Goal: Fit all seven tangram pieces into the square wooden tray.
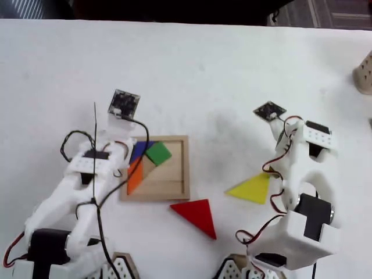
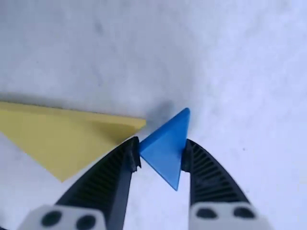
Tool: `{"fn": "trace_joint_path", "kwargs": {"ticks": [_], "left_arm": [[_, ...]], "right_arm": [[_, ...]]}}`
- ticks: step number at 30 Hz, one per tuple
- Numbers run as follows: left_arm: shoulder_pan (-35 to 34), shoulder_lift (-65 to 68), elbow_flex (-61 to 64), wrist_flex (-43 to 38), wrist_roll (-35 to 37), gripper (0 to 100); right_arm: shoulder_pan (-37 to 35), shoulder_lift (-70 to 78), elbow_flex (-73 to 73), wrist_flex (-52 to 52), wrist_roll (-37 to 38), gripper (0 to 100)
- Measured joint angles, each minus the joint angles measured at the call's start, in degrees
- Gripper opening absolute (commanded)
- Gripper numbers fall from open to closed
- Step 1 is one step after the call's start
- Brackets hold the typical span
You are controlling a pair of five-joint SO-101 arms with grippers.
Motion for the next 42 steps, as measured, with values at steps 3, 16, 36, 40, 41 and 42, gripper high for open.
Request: {"fn": "trace_joint_path", "kwargs": {"ticks": [3,16,36,40,41,42], "left_arm": [[0.00,0.00,0.00,0.00,0.00,2],[0.00,0.00,0.00,0.00,0.00,2],[-1.58,0.00,0.00,0.00,0.00,2],[-6.07,0.00,0.00,-2.29,0.00,2],[-6.77,0.00,0.00,-2.64,0.00,2],[-7.12,0.00,0.00,-2.90,0.00,2]], "right_arm": [[-1.32,0.00,-2.29,3.52,-2.37,6.3],[-13.36,0.00,-11.87,18.37,-13.19,6.3],[-48.88,0.62,-23.82,23.56,-27.34,6.6],[-52.57,2.37,-23.82,18.90,-27.43,6.7],[-52.92,3.43,-23.82,17.85,-27.43,6.7],[-53.27,4.57,-23.82,16.70,-27.43,6.7]]}}
